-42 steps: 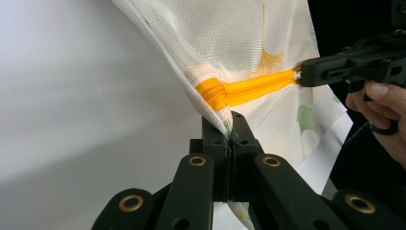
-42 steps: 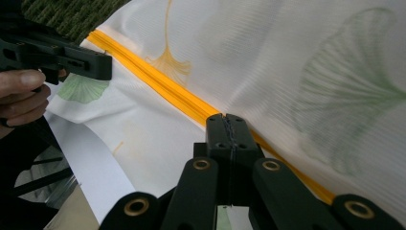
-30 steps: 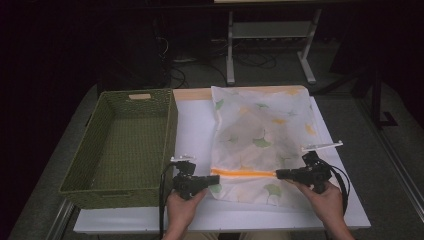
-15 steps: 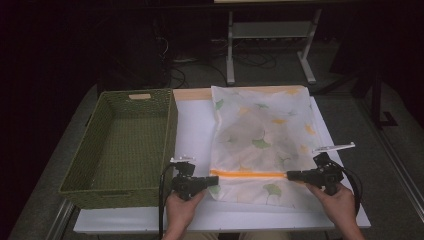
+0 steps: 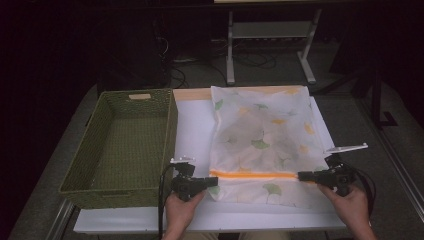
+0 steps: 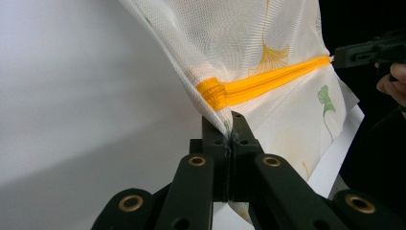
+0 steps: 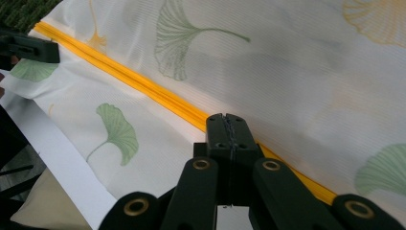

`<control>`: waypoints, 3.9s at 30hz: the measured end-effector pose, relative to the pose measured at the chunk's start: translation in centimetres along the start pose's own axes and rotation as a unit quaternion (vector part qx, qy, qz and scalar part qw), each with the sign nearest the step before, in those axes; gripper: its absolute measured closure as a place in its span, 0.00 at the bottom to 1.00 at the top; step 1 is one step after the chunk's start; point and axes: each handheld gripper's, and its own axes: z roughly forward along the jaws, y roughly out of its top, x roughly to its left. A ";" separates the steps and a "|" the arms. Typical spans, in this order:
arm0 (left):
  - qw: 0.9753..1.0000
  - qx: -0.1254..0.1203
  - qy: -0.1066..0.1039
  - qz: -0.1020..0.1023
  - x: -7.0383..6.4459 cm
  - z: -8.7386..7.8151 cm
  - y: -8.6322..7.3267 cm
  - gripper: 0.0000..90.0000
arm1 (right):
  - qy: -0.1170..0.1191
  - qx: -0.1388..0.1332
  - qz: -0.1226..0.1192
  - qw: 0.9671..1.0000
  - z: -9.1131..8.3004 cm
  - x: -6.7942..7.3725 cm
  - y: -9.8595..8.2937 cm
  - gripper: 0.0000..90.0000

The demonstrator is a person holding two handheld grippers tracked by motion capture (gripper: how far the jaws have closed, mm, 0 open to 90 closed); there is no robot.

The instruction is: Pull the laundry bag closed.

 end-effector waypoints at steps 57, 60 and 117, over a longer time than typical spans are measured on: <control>1.000 -0.009 0.020 0.012 0.0 -0.2 -1.0 0.90 | -0.039 -0.018 0.052 0.998 -5.1 -7.5 -3.2 0.89; 1.000 -0.013 0.021 0.014 -0.2 -0.5 -0.9 0.86 | -0.037 -0.023 0.041 0.998 -5.1 -7.0 -3.0 0.83; 0.995 -0.052 0.050 0.064 -1.5 -1.5 -0.8 0.53 | 0.015 -0.037 -0.101 0.994 -0.5 1.6 -2.4 0.47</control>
